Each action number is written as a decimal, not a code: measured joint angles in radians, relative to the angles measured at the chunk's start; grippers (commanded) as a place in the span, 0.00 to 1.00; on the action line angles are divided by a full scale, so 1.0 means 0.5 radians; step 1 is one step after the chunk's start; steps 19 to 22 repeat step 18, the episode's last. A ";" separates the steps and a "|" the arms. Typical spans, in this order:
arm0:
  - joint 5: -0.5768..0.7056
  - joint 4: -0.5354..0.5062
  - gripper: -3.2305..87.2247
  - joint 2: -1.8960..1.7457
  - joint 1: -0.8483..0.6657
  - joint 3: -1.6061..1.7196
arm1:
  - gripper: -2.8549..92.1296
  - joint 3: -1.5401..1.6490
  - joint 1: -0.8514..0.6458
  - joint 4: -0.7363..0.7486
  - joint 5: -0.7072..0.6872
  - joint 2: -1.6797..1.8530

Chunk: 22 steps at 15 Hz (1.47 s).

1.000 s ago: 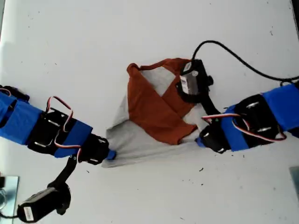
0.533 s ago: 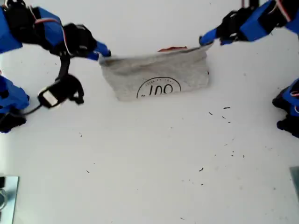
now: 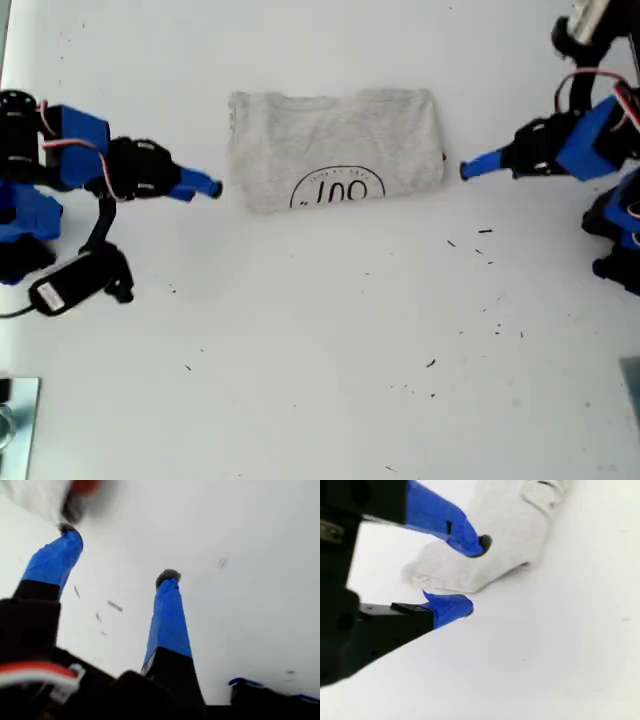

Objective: Fold t shirt

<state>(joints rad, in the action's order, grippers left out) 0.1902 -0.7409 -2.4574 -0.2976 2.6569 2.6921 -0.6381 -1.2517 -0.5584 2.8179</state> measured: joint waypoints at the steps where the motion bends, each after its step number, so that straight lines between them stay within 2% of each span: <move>1: -0.123 0.034 0.09 -0.092 0.163 0.147 | 0.20 0.245 0.147 0.000 0.169 0.236; 2: -0.288 0.077 0.03 -0.156 0.295 0.288 | 0.15 0.436 0.319 0.003 0.319 0.497; 4: -0.518 0.304 0.03 -0.430 0.568 0.749 | 0.07 0.666 0.604 -0.083 0.534 1.040; 5: -0.653 0.341 0.03 -0.736 0.641 1.000 | 0.07 0.699 0.635 -0.172 0.601 1.239; 6: -0.712 0.156 0.04 -1.150 0.650 1.089 | 0.07 0.699 0.733 -0.193 0.629 1.292; 7: -0.672 -0.169 0.09 -1.632 0.604 1.132 | 0.07 0.703 0.767 -0.196 0.696 1.316; 8: -0.466 -0.439 0.12 -2.037 0.543 1.144 | 0.07 0.703 0.776 -0.196 0.693 1.331; 9: -0.224 -0.528 0.12 -2.181 0.485 1.157 | 0.07 0.703 0.822 -0.196 0.583 1.338; 10: -0.120 -0.561 0.12 -2.233 0.469 1.157 | 0.07 0.703 0.838 -0.196 0.503 1.338; 11: -0.092 -0.565 0.12 -2.261 0.472 1.160 | 0.07 0.703 0.813 -0.196 0.316 1.338; 13: -0.089 -0.565 0.12 -2.276 0.479 1.160 | 0.07 0.703 0.819 -0.196 -0.362 1.338; 14: -0.089 -0.565 0.12 -2.276 0.476 1.160 | 0.07 0.703 0.831 -0.196 -0.472 1.338; 22: -0.089 -0.565 0.12 -2.276 0.476 1.160 | 0.07 0.703 0.819 -0.196 -0.515 1.338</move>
